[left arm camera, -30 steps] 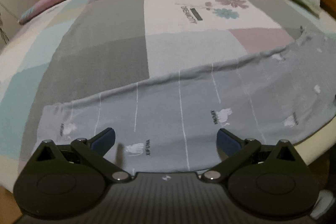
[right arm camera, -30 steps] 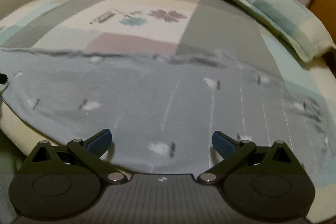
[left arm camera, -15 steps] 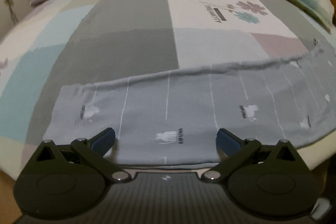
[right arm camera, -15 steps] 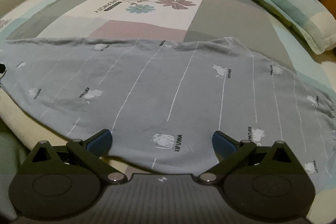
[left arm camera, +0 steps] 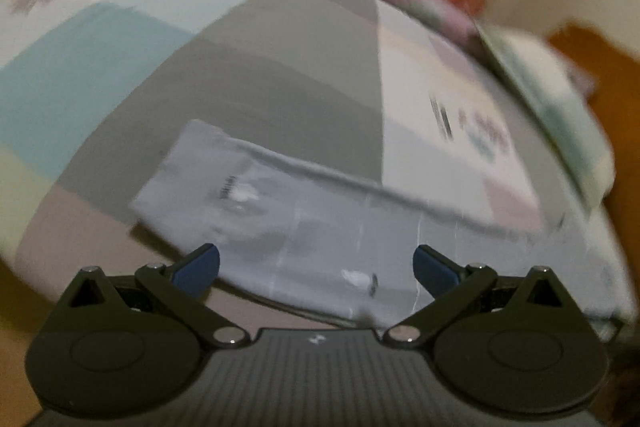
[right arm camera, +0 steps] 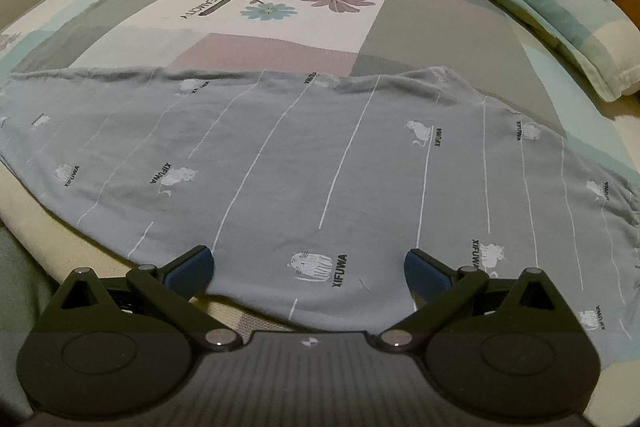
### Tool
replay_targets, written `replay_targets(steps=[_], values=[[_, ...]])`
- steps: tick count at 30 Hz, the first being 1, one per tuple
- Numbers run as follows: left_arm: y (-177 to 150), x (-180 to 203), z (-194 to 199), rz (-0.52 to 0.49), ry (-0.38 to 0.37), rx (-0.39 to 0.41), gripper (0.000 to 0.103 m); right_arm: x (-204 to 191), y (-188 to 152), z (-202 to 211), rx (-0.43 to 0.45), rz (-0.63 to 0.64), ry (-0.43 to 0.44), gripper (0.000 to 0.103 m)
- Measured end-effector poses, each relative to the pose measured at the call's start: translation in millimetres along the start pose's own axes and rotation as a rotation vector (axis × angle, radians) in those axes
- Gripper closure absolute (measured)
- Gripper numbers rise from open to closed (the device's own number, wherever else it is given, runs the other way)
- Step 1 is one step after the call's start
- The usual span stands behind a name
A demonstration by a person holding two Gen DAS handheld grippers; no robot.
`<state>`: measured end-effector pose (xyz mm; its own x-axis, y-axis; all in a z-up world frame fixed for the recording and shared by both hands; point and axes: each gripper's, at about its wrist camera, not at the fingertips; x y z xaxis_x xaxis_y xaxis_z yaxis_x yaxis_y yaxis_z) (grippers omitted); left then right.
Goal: Fold clothes
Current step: 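Roll the left tool and move both tools toward the bundle's end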
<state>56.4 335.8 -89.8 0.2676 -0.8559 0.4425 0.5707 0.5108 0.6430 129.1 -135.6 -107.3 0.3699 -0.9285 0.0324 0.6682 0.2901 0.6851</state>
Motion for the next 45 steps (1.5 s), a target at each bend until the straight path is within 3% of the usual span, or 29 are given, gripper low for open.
replay_targets(steps=[7, 11, 17, 25, 28, 31, 34, 39, 40, 42, 44, 45], values=[[-2, -11, -8, 0.094, -0.023, -0.001, 0.001, -2, 2, -1, -0.018, 0.0, -0.003, 0.0], [-8, -31, -11, 0.226, -0.049, 0.004, 0.001, -3, 2, -1, -0.018, -0.004, -0.009, 0.0], [-14, -60, -13, 0.426, -0.125, 0.071, 0.001, -2, 2, -1, -0.017, -0.008, -0.008, 0.0], [-3, -74, -30, 0.534, -0.129, 0.111, 0.001, -2, 1, -1, -0.008, -0.006, -0.009, 0.0], [-2, -72, -29, 0.525, -0.122, 0.104, 0.001, -4, 7, -1, -0.038, 0.004, 0.0, 0.0], [0, -71, -23, 0.494, -0.091, 0.089, 0.001, -10, 22, 3, -0.049, 0.033, 0.06, 0.0], [5, -61, -12, 0.389, -0.018, 0.064, 0.001, -35, 53, 15, 0.034, 0.135, 0.178, 0.009], [-8, -14, 3, 0.013, 0.053, 0.011, 0.001, -103, 115, -3, 0.106, 0.336, 0.386, 0.046], [-13, -7, 6, -0.046, 0.056, 0.008, 0.001, -121, 126, -13, 0.104, 0.376, 0.426, 0.049], [-23, 8, 11, -0.162, 0.06, 0.001, 0.001, -152, 143, -33, 0.093, 0.442, 0.495, 0.075], [-27, 14, 14, -0.215, 0.065, 0.008, 0.001, -186, 159, -53, 0.076, 0.498, 0.571, 0.087], [-29, 13, 18, -0.227, 0.067, 0.013, 0.001, -202, 165, -60, 0.077, 0.522, 0.6, 0.087]])
Point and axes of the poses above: each gripper's, at about its wrist camera, not at the fingertips, and z roughly against the way its jaws point, x to its right, y to its top, and after that the axes turned 7 degrees about x, right-handed
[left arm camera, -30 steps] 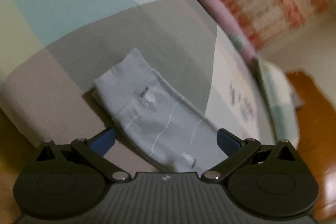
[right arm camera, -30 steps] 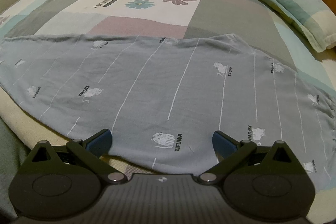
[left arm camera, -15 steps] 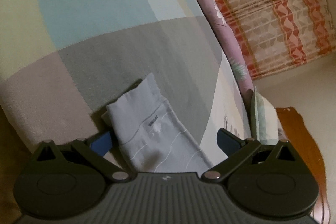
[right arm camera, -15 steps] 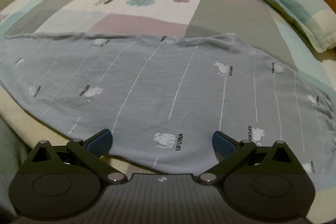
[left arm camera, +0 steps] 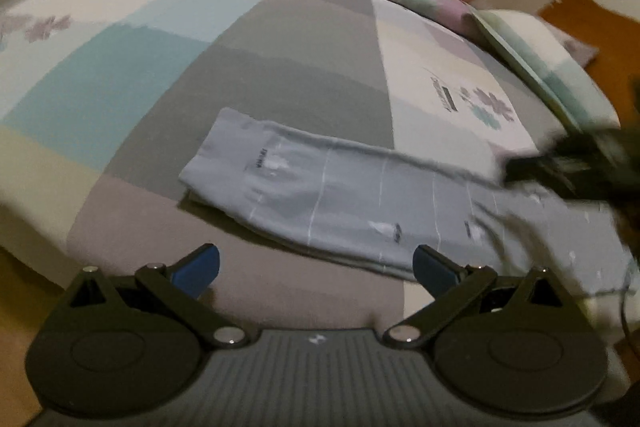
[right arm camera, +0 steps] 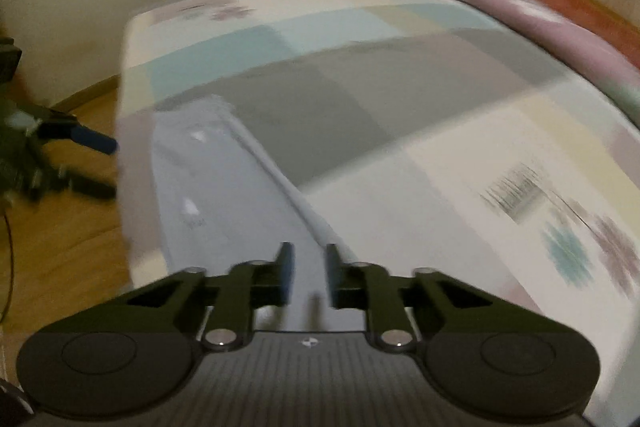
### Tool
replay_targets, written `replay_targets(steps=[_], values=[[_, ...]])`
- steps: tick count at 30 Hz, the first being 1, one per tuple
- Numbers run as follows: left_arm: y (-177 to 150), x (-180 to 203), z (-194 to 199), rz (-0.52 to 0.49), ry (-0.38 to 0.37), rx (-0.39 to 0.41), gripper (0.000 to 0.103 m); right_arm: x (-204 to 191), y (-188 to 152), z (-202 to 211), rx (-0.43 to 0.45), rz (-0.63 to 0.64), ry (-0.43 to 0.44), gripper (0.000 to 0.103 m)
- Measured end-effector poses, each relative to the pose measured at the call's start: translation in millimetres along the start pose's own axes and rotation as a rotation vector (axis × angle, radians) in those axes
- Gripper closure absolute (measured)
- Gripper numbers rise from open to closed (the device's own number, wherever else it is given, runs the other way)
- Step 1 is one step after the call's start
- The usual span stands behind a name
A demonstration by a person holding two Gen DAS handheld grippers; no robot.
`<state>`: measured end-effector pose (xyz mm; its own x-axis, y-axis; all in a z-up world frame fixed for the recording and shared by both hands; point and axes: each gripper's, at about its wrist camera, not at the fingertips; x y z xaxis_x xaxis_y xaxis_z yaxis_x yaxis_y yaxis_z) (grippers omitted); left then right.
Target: Fold clothes
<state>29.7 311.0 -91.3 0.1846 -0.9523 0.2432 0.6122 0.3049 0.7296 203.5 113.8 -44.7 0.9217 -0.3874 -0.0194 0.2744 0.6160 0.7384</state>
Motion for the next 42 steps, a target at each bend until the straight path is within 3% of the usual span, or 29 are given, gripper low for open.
replay_targets(steps=[8, 17, 19, 20, 21, 27, 31, 35, 38, 42], values=[[-6, -23, 7, 0.068, 0.002, 0.036, 0.001, -33, 62, -93, 0.018, 0.121, 0.149, 0.087], [-11, -36, 4, 0.106, -0.012, 0.038, 0.001, -41, 71, -133, -0.019, 0.146, 0.196, 0.085], [-13, -39, 3, 0.112, -0.014, 0.036, 0.001, -40, 70, -135, -0.025, 0.142, 0.205, 0.086], [-13, -40, 2, 0.112, -0.011, 0.033, 0.001, -41, 70, -135, -0.023, 0.147, 0.204, 0.095], [-14, -41, 2, 0.113, -0.009, 0.032, 0.001, -42, 70, -134, -0.019, 0.154, 0.198, 0.097], [-17, -46, 1, 0.123, -0.001, 0.027, 0.001, -39, 74, -132, 0.004, 0.163, 0.154, 0.098], [-19, -49, 0, 0.126, 0.001, 0.024, 0.001, -37, 73, -139, -0.024, 0.148, 0.145, 0.096], [-21, -50, 2, 0.128, 0.003, 0.025, 0.001, -46, 77, -125, 0.027, 0.138, 0.129, 0.086], [-22, -52, 3, 0.133, 0.006, 0.024, 0.001, -57, 74, -107, 0.059, 0.139, 0.178, 0.086], [-25, -54, 3, 0.136, 0.01, 0.014, 0.001, -80, 59, -101, 0.02, 0.18, 0.256, 0.086]])
Point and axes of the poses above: each gripper's, at about its wrist camera, not at the fingertips, and z roughly against the way its jaws point, x to its right, y to its top, and after that the axes turned 7 degrees about x, right-handed
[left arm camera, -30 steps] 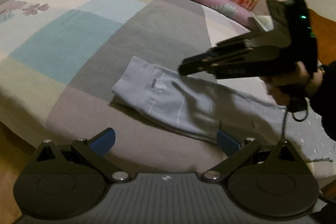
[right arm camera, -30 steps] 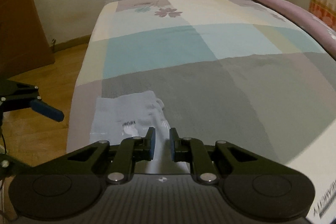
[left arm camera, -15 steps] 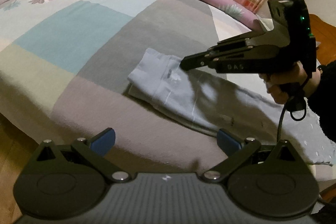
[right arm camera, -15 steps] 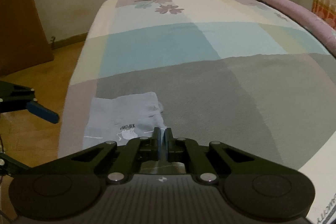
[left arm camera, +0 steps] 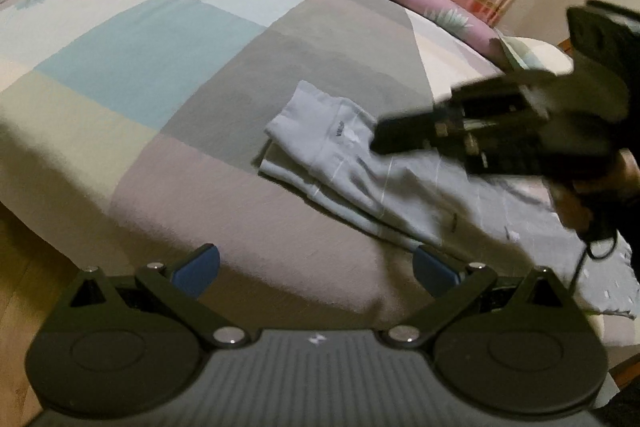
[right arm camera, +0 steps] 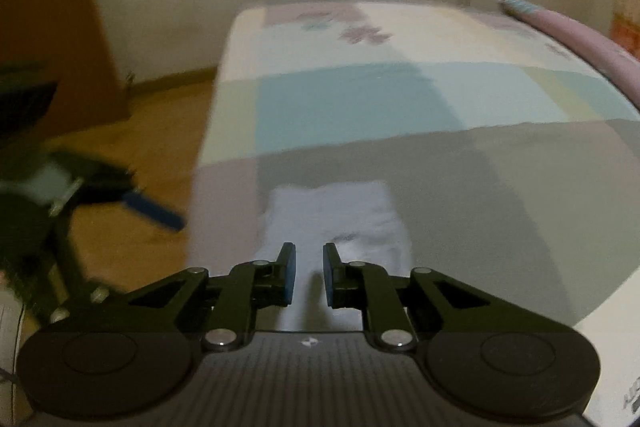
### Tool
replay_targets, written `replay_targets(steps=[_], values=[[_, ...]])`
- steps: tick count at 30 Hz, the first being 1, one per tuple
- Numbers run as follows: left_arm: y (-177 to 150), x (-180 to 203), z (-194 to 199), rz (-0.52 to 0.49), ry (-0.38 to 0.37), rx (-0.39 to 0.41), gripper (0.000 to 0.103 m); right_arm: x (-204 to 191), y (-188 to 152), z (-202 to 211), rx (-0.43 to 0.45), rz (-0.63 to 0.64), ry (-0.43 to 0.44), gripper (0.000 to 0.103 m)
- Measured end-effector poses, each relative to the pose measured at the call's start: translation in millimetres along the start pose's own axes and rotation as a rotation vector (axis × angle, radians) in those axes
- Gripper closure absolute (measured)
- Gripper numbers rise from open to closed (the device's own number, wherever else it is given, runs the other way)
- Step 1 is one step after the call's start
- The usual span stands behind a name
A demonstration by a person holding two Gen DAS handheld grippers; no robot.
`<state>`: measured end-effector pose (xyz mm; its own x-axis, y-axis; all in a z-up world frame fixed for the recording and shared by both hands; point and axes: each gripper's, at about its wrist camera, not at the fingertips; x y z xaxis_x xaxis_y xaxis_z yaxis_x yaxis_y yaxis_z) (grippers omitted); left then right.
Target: Fold clothes
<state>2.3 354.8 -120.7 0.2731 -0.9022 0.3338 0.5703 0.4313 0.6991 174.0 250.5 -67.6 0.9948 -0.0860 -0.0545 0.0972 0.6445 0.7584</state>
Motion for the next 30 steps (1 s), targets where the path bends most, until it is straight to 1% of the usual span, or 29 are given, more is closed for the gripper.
replay_targets(steps=[2, 4, 5, 6, 9, 13, 16, 17, 20, 23, 25, 30], values=[[-2, 0, 0, -0.005, 0.002, -0.006, 0.001, -9, -6, -5, -0.023, 0.01, 0.019, 0.086], [-3, 1, 1, -0.007, 0.003, -0.01, 0.001, -15, -11, -12, -0.047, 0.033, 0.008, 0.086], [-4, 1, 1, -0.008, 0.001, -0.011, 0.001, -16, -11, -14, -0.056, 0.043, 0.002, 0.091], [-4, 0, 2, -0.009, 0.002, -0.012, 0.001, -18, -10, -16, -0.059, 0.047, 0.003, 0.102], [-5, -1, 2, -0.009, 0.005, -0.016, 0.001, -22, -9, -19, -0.066, 0.056, 0.008, 0.102], [-5, 0, 0, -0.01, 0.01, -0.024, 0.001, -22, -9, -17, -0.073, 0.038, 0.047, 0.102], [-4, 1, -1, -0.016, 0.012, -0.029, 0.001, -23, -10, -19, -0.085, 0.033, 0.027, 0.098], [-4, 1, -1, -0.017, 0.012, -0.027, 0.001, -24, -9, -17, -0.079, 0.029, 0.011, 0.093], [-3, 2, 0, -0.017, 0.012, -0.021, 0.001, -36, -9, -8, -0.057, 0.083, -0.021, 0.085], [-3, 1, -1, -0.022, 0.015, -0.026, 0.001, -53, -11, -1, -0.06, 0.19, -0.074, 0.084], [-3, 2, 0, -0.028, 0.024, -0.031, 0.001, -60, -15, 0, -0.071, 0.238, -0.101, 0.084], [3, -2, 4, -0.02, 0.051, -0.037, 0.001, -68, -26, -7, -0.117, 0.294, -0.137, 0.084]])
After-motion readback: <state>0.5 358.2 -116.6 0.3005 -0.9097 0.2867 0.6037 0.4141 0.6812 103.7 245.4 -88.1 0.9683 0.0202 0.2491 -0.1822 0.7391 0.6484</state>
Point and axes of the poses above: each gripper's, at about its wrist camera, not at the fingertips, and z roughly against the way its jaws point, x to its right, y to its top, and after that the axes turned 7 degrees about x, right-handed
